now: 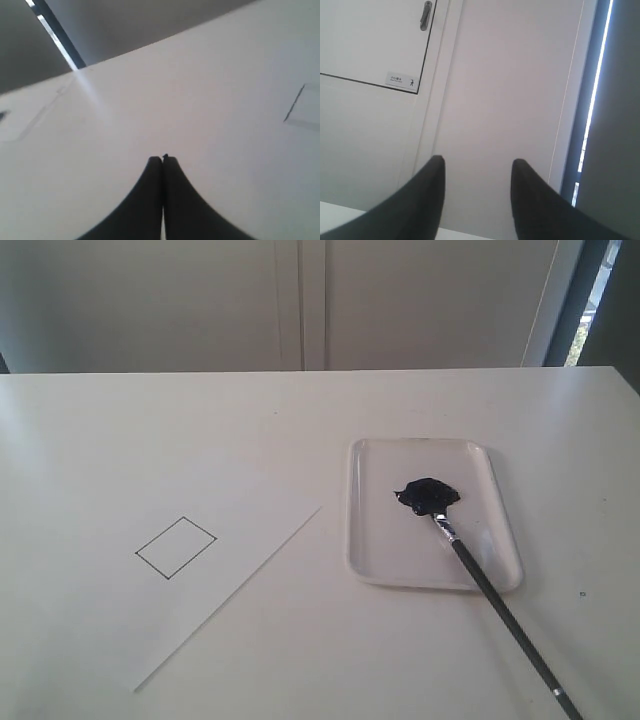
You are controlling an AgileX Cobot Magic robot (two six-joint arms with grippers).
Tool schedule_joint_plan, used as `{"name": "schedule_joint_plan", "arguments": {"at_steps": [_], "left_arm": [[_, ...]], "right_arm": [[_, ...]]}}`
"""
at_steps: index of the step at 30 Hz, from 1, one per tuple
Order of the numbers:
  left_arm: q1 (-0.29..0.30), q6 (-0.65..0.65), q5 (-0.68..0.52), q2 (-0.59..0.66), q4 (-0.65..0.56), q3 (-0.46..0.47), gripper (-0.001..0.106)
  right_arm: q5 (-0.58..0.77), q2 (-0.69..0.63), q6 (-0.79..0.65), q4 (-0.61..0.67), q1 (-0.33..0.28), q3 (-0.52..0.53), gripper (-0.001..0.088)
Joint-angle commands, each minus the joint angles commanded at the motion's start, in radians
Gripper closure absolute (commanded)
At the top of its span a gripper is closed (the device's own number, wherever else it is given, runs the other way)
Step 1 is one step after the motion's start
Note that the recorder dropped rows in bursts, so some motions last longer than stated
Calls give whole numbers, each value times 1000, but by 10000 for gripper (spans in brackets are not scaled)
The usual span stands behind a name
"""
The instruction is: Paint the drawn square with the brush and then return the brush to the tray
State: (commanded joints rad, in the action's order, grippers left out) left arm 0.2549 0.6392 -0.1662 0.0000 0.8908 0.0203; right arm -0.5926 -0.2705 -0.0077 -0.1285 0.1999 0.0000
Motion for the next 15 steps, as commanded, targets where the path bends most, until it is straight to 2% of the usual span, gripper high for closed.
{"name": "schedule_joint_plan", "arguments": {"at_steps": [1, 3, 8, 15], "left_arm": [[0, -16, 11, 0, 129, 0, 1053], [0, -15, 12, 0, 272, 0, 1053], [0, 14, -24, 0, 252, 0, 1053], [0, 16, -24, 0, 251, 0, 1053]], "right_arm": [[0, 0, 23, 0, 0, 0, 462], [0, 0, 51, 0, 0, 0, 462], [2, 0, 98, 0, 0, 0, 462], [2, 0, 91, 0, 0, 0, 462]]}}
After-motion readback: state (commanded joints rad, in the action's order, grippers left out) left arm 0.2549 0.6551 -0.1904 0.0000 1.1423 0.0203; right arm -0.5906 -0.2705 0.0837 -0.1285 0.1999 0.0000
